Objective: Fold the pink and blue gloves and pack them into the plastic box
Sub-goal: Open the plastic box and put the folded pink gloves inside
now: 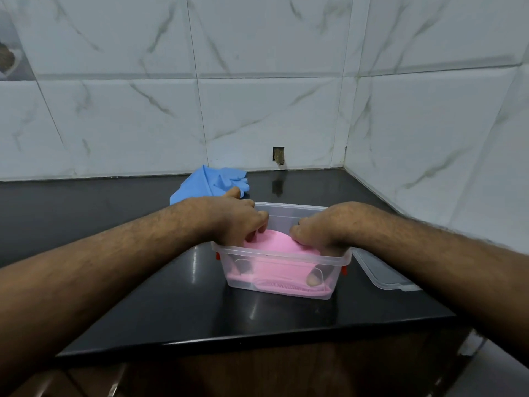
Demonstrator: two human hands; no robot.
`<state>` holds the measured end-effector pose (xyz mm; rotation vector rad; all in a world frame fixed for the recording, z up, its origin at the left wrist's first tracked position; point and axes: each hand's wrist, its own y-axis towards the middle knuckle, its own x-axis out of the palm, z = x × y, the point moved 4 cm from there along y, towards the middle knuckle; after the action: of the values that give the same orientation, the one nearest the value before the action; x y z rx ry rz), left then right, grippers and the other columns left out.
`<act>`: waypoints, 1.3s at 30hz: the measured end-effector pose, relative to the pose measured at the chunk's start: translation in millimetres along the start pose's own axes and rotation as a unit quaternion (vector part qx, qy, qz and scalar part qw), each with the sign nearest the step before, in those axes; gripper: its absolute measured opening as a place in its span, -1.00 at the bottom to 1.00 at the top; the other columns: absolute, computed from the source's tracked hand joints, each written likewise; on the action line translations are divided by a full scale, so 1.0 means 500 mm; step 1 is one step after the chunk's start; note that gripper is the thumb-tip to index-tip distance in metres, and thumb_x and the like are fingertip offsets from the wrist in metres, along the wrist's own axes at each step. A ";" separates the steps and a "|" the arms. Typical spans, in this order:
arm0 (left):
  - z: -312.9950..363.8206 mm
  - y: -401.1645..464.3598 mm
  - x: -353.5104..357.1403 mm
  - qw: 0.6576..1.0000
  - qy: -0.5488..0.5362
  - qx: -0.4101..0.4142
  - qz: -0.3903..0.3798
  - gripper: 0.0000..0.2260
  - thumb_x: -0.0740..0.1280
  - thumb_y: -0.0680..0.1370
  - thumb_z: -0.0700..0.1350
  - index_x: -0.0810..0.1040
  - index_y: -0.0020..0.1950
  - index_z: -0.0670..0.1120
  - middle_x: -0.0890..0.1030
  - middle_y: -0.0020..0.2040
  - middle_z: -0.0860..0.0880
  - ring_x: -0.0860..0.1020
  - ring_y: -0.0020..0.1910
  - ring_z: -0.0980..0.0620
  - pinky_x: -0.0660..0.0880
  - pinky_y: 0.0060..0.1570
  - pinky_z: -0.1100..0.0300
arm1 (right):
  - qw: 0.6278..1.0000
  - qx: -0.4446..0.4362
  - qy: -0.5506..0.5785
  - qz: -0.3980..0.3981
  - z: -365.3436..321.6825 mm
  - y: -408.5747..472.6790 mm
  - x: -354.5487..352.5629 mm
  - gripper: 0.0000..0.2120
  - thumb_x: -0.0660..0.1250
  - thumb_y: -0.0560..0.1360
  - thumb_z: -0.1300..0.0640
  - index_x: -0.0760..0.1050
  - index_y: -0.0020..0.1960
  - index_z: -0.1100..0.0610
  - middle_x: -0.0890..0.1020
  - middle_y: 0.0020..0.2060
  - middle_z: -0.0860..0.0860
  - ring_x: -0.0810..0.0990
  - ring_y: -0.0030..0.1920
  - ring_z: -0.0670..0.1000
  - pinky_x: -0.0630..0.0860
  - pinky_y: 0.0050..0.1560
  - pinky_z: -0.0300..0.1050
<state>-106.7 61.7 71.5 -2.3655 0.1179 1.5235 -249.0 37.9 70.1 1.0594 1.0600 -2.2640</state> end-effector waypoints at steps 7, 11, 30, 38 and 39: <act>0.002 -0.011 -0.002 0.999 -0.035 -0.018 0.035 -0.72 0.32 0.62 0.00 0.46 0.33 0.08 0.64 0.14 0.13 0.42 0.10 0.09 0.26 0.26 0.13 | 0.998 0.003 0.061 0.004 0.013 0.005 0.006 -0.68 0.31 0.59 0.25 0.44 0.34 0.16 0.58 0.16 0.10 0.51 0.01 0.02 0.44 -0.03 -0.12; -0.001 -0.022 -0.002 0.994 -0.040 -0.034 0.094 -0.72 0.36 0.59 0.06 0.56 0.29 0.09 0.56 0.00 0.15 0.38 0.01 0.10 0.26 0.16 0.11 | 0.994 -0.008 0.103 0.042 0.016 -0.003 0.006 -0.77 0.36 0.57 0.21 0.49 0.22 0.12 0.58 0.04 0.04 0.52 -0.04 0.02 0.43 -0.14 -0.17; 0.046 -0.059 -0.050 0.989 -0.143 -0.026 -0.020 -0.40 0.44 0.58 -0.06 0.34 0.59 0.03 0.63 0.25 0.04 0.57 0.18 0.02 0.48 0.21 0.20 | 0.989 0.005 0.136 0.051 0.023 -0.024 0.001 -0.17 0.52 0.46 -0.03 0.15 0.59 -0.07 0.45 0.42 0.00 0.49 0.34 0.07 0.46 0.35 0.12; 0.038 -0.041 -0.053 0.973 -0.203 -0.059 -0.098 -0.41 0.48 0.55 -0.04 0.39 0.55 -0.07 0.58 0.33 -0.02 0.56 0.25 -0.02 0.48 0.35 0.11 | 0.994 0.010 0.105 -0.012 0.016 -0.020 -0.009 -0.08 0.50 0.48 0.14 0.00 0.63 -0.08 0.37 0.48 0.05 0.43 0.41 0.12 0.43 0.39 0.15; 0.035 -0.038 -0.053 0.969 -0.215 -0.061 -0.103 -0.41 0.49 0.55 -0.04 0.40 0.54 -0.08 0.58 0.32 -0.02 0.56 0.24 -0.01 0.48 0.34 0.12 | 0.994 0.010 0.104 -0.009 0.017 -0.020 -0.008 -0.08 0.50 0.48 0.14 0.00 0.63 -0.08 0.36 0.48 0.05 0.43 0.41 0.12 0.44 0.38 0.15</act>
<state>-128.7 82.6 92.7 -1.9954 -0.3215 1.9362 -257.1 37.5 81.5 1.3229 1.1343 -2.2191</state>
